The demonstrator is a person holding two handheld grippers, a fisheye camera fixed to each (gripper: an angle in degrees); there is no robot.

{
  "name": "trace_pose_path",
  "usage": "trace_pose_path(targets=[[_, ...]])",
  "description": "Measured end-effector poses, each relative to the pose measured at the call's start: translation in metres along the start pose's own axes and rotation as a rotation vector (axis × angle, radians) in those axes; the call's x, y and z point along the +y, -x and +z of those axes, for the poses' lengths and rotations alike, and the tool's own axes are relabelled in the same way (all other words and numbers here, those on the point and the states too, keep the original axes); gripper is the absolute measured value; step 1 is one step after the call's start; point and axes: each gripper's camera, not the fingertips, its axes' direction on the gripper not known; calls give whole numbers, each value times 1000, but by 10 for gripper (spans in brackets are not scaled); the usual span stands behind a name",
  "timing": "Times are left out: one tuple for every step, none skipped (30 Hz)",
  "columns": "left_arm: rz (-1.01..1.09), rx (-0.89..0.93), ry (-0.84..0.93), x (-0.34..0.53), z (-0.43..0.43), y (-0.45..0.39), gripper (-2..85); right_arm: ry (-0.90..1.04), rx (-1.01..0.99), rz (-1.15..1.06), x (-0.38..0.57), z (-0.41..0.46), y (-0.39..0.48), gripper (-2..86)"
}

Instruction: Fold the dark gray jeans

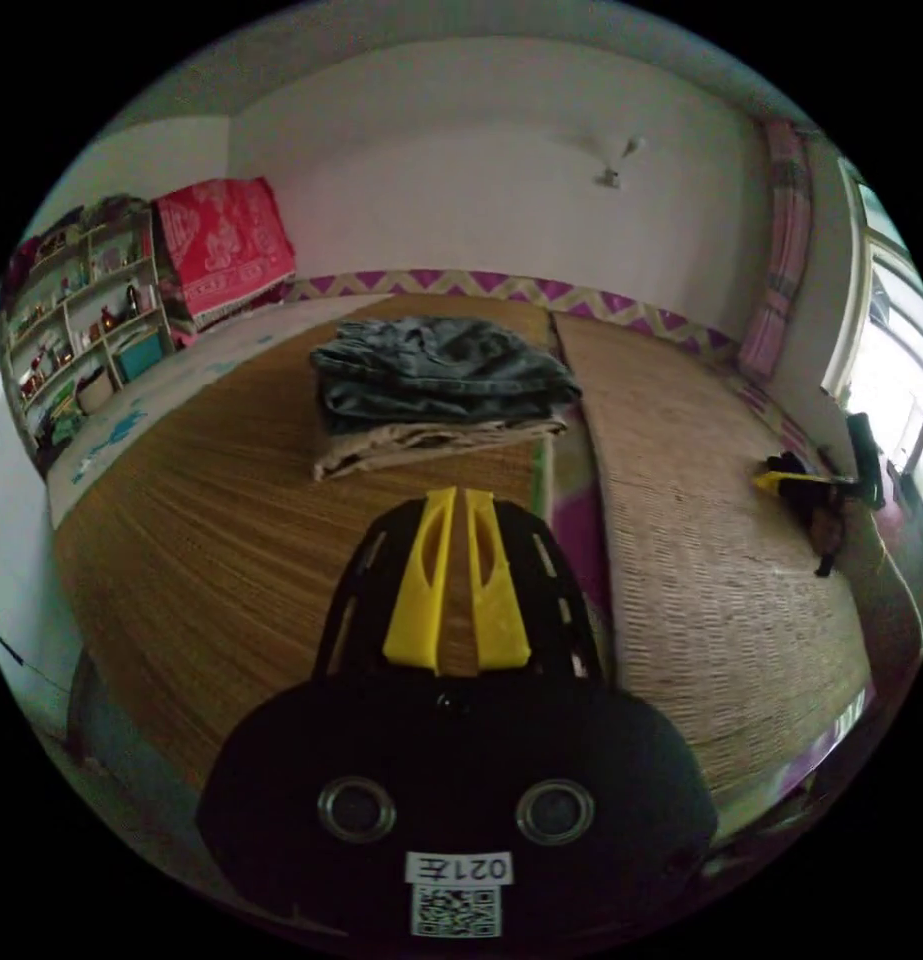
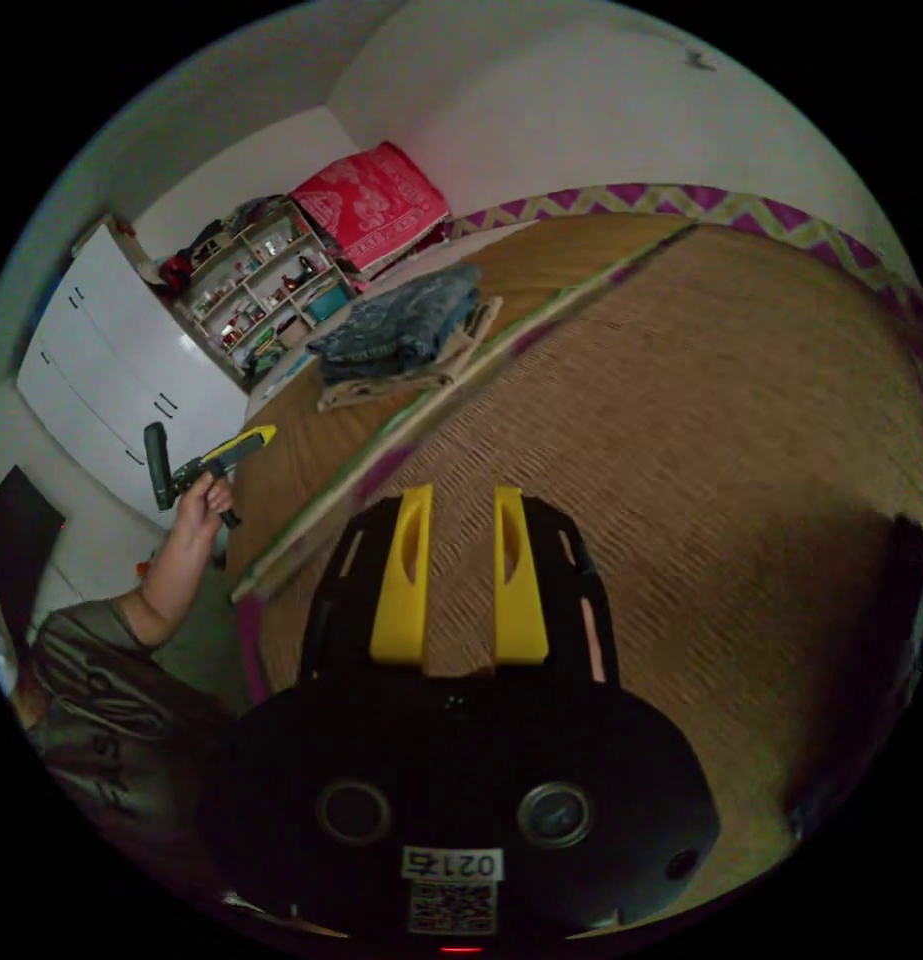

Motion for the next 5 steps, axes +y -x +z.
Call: trace_pose_path(targets=[[2,30,1,18,0,-26,-5,-12,42,3,28,-15,-5,94],[37,69,25,32,2,-53,-5,-25,79,12,56,-32,-11,94],[61,86,36,39,3,-66,-4,-30,102,17,69,-40,-14,95],[84,106,68,51,7,-91,-3,-41,168,31,94,-57,-21,97],[99,129,89,64,11,-114,-3,-51,255,47,116,-74,-28,100]])
